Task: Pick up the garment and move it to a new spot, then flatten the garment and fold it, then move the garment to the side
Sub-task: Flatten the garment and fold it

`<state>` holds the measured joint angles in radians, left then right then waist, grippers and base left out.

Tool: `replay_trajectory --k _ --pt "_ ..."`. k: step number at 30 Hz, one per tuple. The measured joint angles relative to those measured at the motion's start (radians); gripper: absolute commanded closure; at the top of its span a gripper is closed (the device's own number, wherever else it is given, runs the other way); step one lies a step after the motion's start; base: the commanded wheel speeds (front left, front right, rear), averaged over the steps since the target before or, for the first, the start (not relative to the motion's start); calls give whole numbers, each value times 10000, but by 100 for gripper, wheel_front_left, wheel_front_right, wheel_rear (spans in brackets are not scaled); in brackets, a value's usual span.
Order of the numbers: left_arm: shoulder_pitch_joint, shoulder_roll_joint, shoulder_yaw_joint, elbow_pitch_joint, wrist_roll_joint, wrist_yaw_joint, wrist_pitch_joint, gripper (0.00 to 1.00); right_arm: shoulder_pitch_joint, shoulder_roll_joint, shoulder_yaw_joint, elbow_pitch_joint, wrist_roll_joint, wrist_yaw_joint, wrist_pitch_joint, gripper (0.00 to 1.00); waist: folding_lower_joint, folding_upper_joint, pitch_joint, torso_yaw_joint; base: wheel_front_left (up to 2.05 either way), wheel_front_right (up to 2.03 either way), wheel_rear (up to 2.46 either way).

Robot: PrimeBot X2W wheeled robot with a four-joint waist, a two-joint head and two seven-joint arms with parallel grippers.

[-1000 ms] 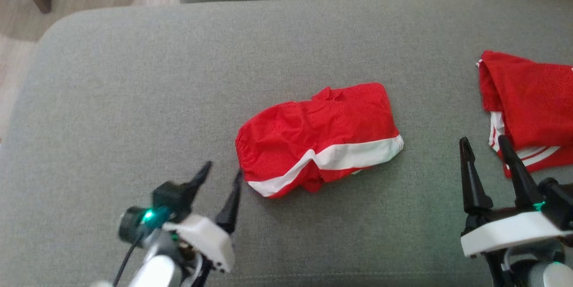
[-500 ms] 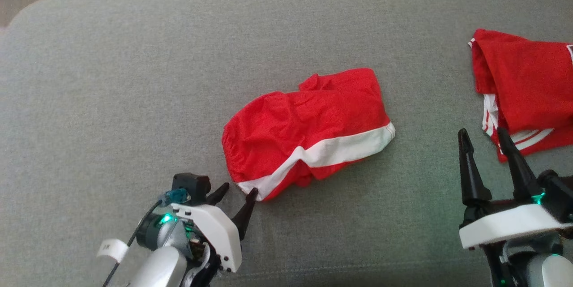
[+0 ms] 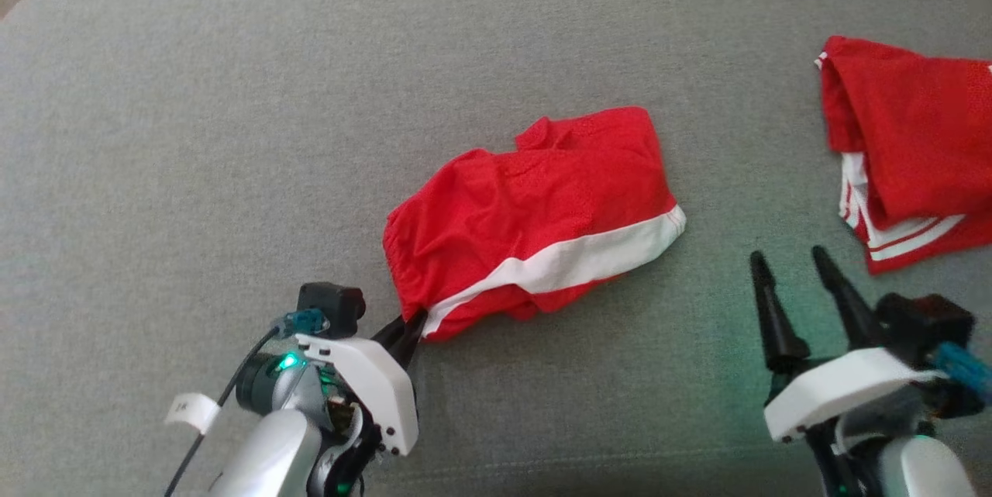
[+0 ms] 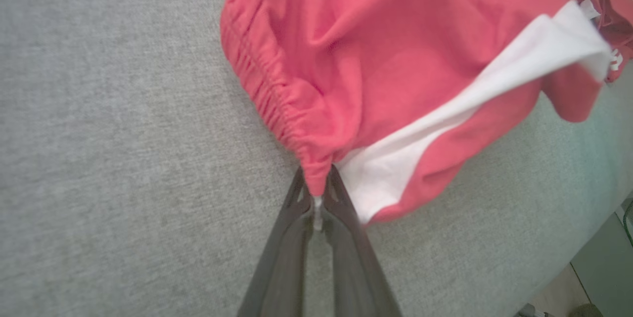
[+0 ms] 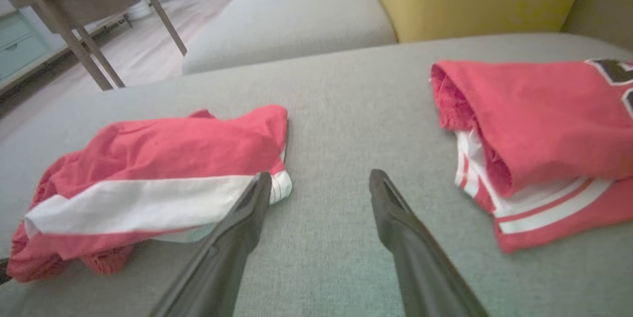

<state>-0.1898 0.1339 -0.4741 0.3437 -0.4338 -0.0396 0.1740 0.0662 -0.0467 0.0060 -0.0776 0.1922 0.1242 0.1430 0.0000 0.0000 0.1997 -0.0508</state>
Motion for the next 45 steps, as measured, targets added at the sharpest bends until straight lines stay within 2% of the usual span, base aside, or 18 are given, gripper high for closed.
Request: replay_trajectory --k 15,23,25,26,29,30,31,38,45 --pt "-813 -61 -318 -151 203 -6 -368 100 -2572 -1106 1463 3323 650 0 596 0 0 0 848 658 0 0 0" --pt "-884 -65 -326 -130 205 12 -546 100 -2962 -1279 1937 3900 897 0 575 0 0 0 1040 717 0 0 0" --pt "-922 -63 -332 -113 205 13 -612 100 -3138 -1337 2071 4009 924 0 500 3 0 0 1071 711 0 0 0" --pt "-943 -63 -334 -100 205 13 -612 100 -3203 -1365 2140 4071 984 0 497 6 0 0 1082 709 0 0 0" --pt "-1025 -63 -347 -73 205 13 -616 100 -3331 -1499 2376 4203 1083 0 499 40 0 0 1105 725 0 0 0" --pt "-1028 -63 -349 -61 205 13 -623 100 -3375 -1540 2462 4263 1126 0 504 65 0 0 1108 728 0 0 0" --pt "-1028 -63 -355 -42 205 15 -631 100 -3433 -1559 2516 4322 1174 0 508 100 0 0 1110 734 0 0 0" --pt "-1024 -17 -382 -56 297 107 -1062 100 -3330 -1561 2466 4311 1425 0 205 100 0 0 957 795 0 0 0" --pt "-993 380 -205 -1313 456 441 -1413 100 -2444 -1680 1691 2688 1476 0 -215 100 0 0 573 711 0 0 0"
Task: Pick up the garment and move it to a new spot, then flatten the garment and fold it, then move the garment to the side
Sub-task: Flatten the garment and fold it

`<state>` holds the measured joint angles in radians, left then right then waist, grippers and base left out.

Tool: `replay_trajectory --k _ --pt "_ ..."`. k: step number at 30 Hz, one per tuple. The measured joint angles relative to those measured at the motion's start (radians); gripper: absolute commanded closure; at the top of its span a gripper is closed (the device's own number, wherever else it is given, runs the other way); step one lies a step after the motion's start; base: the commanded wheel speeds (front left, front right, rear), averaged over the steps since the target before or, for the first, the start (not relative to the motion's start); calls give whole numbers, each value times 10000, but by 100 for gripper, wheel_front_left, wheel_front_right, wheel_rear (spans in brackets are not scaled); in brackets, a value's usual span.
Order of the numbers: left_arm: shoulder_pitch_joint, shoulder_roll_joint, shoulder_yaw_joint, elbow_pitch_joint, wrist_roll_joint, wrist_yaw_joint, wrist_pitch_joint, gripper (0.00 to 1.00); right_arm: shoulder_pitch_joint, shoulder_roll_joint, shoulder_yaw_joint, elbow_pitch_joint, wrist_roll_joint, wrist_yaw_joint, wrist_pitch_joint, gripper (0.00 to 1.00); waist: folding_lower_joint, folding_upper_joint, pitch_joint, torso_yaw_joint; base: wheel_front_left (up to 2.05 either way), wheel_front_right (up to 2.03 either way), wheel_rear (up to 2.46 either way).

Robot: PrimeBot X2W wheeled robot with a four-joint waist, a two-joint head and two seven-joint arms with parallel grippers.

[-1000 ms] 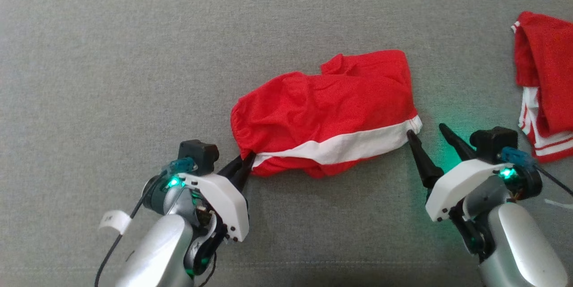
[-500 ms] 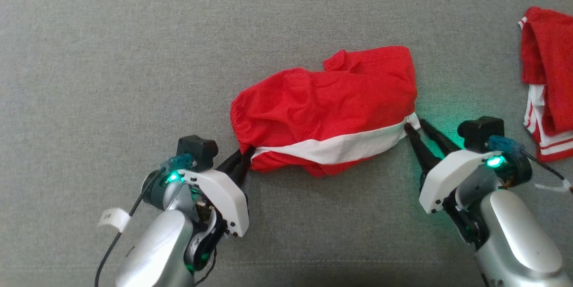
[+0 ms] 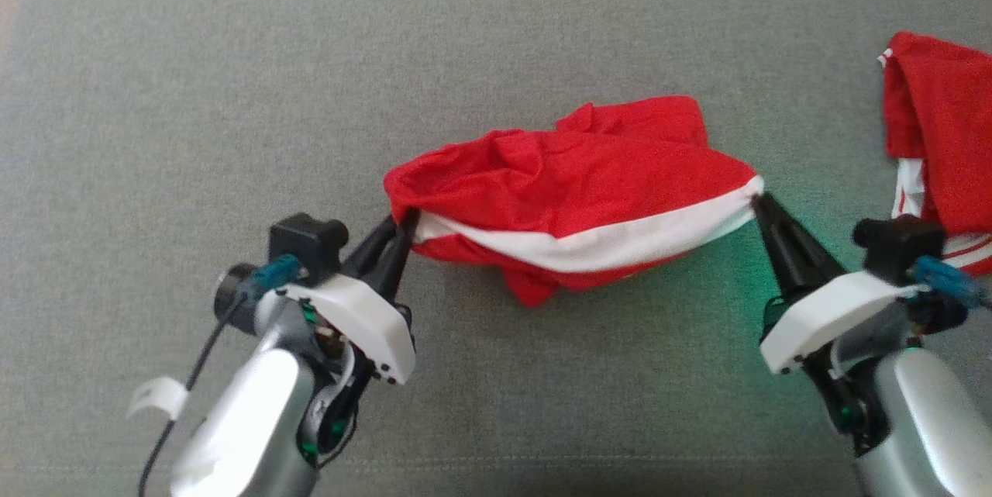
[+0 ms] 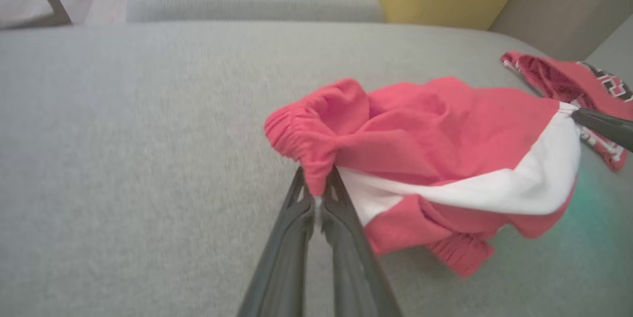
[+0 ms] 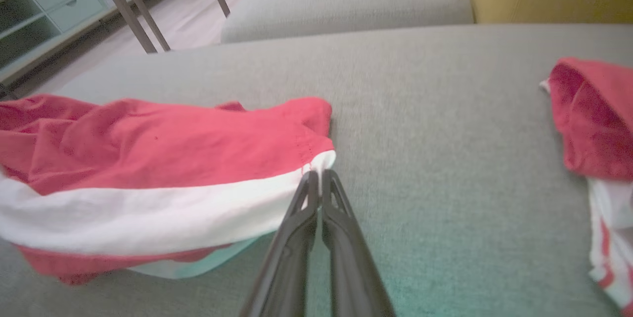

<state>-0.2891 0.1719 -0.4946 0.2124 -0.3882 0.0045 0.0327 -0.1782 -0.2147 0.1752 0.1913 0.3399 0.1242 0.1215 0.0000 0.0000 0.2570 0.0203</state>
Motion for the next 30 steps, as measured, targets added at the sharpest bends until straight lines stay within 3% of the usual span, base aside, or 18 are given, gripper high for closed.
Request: replay_trajectory --k 10,19,25,30 --pt "-159 777 357 -2516 387 194 174 100 59 -207 -1233 -2938 -441 0 23 100 0 0 -609 -176 0 0 0" --pt "-2641 1175 918 -4451 539 40 1087 100 -1954 -614 -2343 -5682 -761 0 750 100 0 0 -1234 -264 0 0 0" --pt "-3870 1147 1108 -4439 240 -94 1699 100 -2891 -619 -2522 -5956 -531 0 1154 100 0 0 -1165 -330 0 0 0" --pt "-4702 779 1152 -3143 -207 -244 1749 100 -3772 -633 -2194 -4890 -44 0 1212 100 0 0 -799 -324 0 0 0"
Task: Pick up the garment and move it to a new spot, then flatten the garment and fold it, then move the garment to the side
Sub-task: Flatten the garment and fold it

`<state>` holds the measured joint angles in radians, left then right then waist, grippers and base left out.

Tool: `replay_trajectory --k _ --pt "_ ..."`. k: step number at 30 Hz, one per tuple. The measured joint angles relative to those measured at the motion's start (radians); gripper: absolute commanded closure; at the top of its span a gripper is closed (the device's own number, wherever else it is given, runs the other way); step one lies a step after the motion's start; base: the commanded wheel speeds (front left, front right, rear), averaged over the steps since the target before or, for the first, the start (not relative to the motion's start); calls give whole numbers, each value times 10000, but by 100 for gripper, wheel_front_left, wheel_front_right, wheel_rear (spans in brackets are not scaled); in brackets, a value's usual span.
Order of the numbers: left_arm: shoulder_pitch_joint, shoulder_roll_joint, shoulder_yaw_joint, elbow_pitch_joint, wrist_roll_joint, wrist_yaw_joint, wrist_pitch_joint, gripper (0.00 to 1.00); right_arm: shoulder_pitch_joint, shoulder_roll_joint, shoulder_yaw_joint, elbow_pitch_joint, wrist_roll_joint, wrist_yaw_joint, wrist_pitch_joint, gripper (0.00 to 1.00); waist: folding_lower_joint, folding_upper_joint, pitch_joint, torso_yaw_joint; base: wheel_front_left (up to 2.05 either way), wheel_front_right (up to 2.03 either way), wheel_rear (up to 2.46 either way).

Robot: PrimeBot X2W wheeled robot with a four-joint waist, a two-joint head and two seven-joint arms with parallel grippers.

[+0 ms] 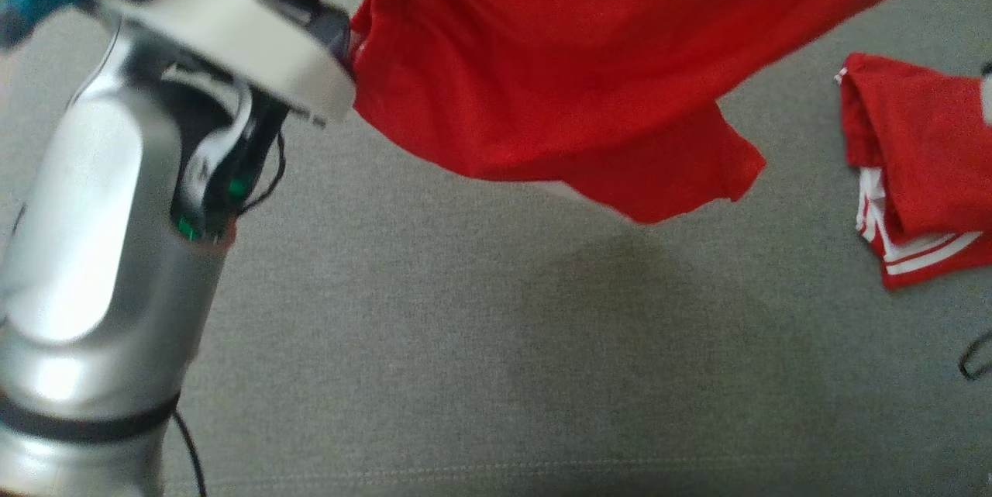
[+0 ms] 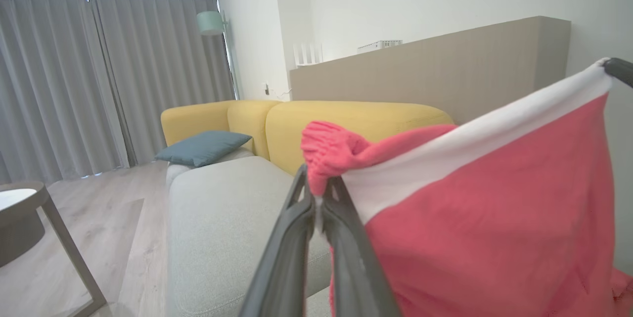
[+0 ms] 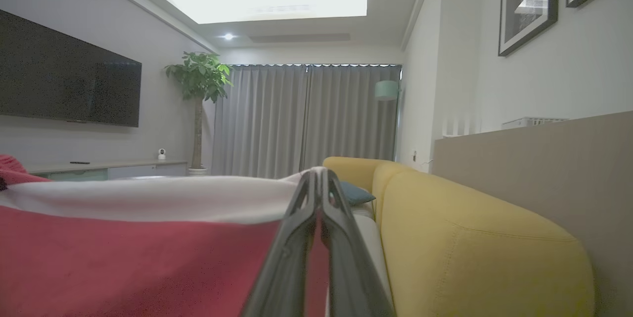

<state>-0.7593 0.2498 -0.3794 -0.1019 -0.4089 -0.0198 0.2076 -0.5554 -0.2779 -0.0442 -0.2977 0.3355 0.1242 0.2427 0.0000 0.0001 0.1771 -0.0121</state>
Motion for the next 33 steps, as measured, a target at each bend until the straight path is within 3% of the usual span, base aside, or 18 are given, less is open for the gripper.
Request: replay_trajectory --k 5,10,14,21,25,33 --pt "-1487 -688 176 2449 -180 -92 -698 100 -1917 -21 637 2159 430 0 -619 100 0 0 580 -2 0 0 0" --pt "-3413 -1348 796 5262 -186 -111 -2527 100 -4604 293 1442 4604 606 0 -1998 100 0 0 1108 -60 0 0 0" --pt "-4412 -1668 1151 7334 -378 -125 -3797 100 -5823 727 2132 6401 677 0 -3022 100 0 0 1394 -136 0 0 0" --pt "-4147 -2102 1645 11158 -1035 36 -4307 100 -5619 1534 3682 9856 1174 0 -3601 100 0 -1 2020 -252 0 0 0" --pt "-3664 -2266 1670 12588 -1536 -161 -4381 100 -5167 1814 4332 11403 1551 0 -3940 100 0 -1 2507 -250 0 0 0" --pt "-3239 -2299 711 13208 -3078 -704 -4251 100 -4652 1958 5173 12748 2558 0 -4408 100 0 -1 3104 -154 0 0 0"
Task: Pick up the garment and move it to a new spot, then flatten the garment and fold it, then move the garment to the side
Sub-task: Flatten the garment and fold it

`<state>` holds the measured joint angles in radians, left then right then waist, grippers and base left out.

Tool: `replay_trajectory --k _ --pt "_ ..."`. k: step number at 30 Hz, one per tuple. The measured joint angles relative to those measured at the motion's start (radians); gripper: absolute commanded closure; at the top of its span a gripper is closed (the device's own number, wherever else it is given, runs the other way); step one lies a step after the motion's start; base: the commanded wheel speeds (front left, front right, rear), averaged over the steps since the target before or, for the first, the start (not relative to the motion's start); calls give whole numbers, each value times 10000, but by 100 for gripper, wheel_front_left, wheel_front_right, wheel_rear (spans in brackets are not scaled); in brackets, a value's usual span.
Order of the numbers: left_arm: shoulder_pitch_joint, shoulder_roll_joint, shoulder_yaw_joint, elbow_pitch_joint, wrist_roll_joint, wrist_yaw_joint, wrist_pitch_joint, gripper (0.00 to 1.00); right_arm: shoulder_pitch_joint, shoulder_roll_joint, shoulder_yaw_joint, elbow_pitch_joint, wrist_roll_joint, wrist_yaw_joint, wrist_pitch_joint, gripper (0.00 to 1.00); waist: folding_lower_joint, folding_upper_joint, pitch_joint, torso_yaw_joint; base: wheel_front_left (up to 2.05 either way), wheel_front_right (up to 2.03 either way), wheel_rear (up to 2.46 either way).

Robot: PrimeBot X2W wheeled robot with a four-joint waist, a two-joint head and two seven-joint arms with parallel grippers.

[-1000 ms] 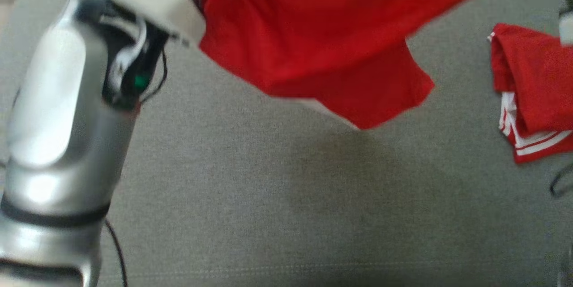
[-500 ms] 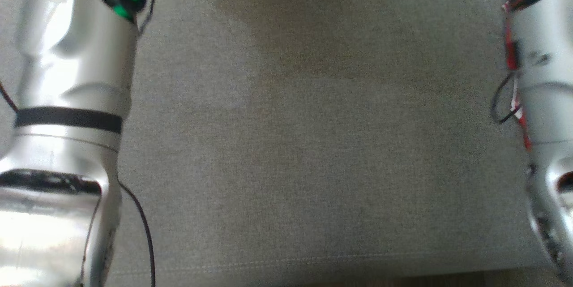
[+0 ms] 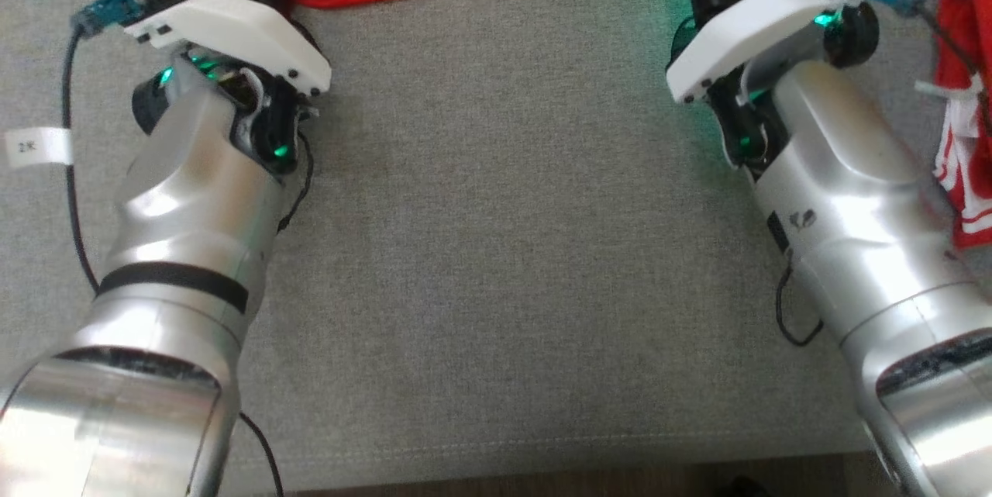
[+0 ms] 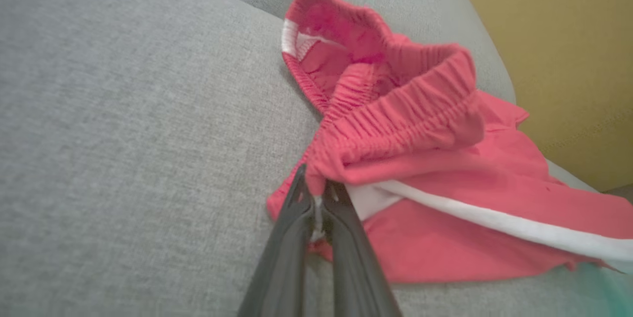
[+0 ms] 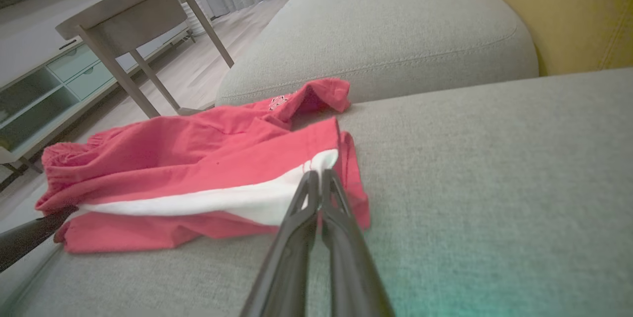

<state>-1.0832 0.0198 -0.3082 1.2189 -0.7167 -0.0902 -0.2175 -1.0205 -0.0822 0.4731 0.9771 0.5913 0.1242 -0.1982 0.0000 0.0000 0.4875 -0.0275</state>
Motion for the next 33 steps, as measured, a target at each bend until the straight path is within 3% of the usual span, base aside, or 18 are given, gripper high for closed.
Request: replay_trajectory --k 8,14,18,22,26,33 --pt "1143 58 -1379 -947 -291 -242 -355 100 1361 -635 339 -721 602 0 -324 100 0 1 -372 83 0 0 0" --pt "3244 163 -1772 -2863 886 -253 -393 100 3847 -1482 -15 -2305 780 0 -428 100 0 1 -1093 198 0 0 0" --pt "5213 533 -1848 -4401 1379 -176 -393 100 5744 -1774 -594 -3743 732 0 -313 100 0 1 -1699 215 0 0 0" --pt "6989 853 -2065 -5927 1521 136 -370 100 7600 -1881 -1515 -5474 322 0 518 100 0 1 -2294 202 0 0 0" --pt "8491 1388 -2280 -7965 1521 614 291 100 9590 -1764 -2685 -7614 -253 0 1850 100 0 1 -2794 217 0 0 0" --pt "11027 2190 -2573 -12055 1313 1739 1994 100 12703 -913 -4654 -11538 -1413 0 4418 100 -1 1 -3219 268 0 0 0"
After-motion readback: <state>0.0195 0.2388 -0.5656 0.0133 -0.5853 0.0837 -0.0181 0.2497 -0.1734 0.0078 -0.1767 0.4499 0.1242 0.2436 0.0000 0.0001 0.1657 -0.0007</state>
